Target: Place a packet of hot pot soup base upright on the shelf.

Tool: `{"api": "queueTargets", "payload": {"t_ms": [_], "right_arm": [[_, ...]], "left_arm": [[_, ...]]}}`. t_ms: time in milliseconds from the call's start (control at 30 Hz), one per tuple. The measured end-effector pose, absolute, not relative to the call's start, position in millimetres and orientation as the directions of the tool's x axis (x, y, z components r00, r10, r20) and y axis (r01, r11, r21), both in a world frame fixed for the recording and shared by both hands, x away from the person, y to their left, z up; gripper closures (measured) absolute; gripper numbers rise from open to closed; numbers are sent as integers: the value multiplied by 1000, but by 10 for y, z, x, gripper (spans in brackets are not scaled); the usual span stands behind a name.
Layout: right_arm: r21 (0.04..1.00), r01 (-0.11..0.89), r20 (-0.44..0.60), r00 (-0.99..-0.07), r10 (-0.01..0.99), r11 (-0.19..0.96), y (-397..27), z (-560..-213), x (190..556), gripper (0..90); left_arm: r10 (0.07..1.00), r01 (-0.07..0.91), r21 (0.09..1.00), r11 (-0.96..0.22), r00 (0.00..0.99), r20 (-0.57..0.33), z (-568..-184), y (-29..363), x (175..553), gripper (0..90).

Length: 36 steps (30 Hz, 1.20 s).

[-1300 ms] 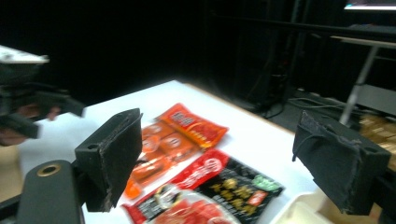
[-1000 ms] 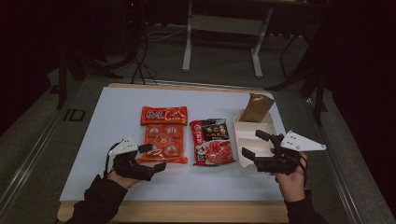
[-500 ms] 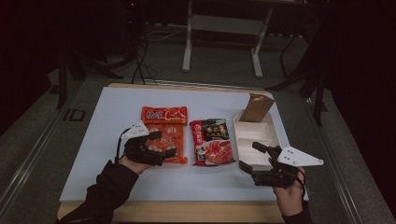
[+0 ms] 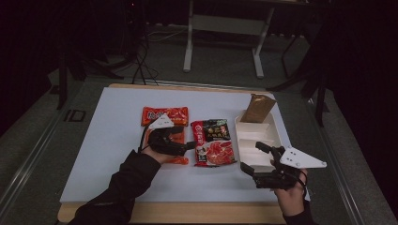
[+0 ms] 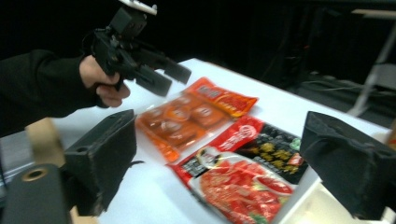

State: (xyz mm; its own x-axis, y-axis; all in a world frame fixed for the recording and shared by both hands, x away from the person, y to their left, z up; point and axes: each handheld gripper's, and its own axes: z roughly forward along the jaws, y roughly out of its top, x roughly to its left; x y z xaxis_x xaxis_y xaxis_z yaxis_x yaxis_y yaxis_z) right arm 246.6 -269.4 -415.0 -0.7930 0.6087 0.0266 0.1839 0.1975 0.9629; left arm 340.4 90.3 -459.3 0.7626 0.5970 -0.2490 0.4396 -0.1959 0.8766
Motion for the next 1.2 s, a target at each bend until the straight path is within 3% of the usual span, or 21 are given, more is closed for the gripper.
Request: {"api": "queueTargets", "payload": {"t_ms": [200,567,1200], "right_arm": [[964,187,30,-779,626,187,-2695,-4147,2468,104],[958,180,7,-795,607,224,-2655,-4168,2449,133],[952,198,25,-813,581,235,-2656,-4222,2461,143]], "left_arm": [[661,497,848,-185,701,-267,-4731,772,3618,203],[736,547,814,-193,630,-248,-4911,668,4051,382],[792,638,719,-276,574,-206,-5203,487,4476,381]]}}
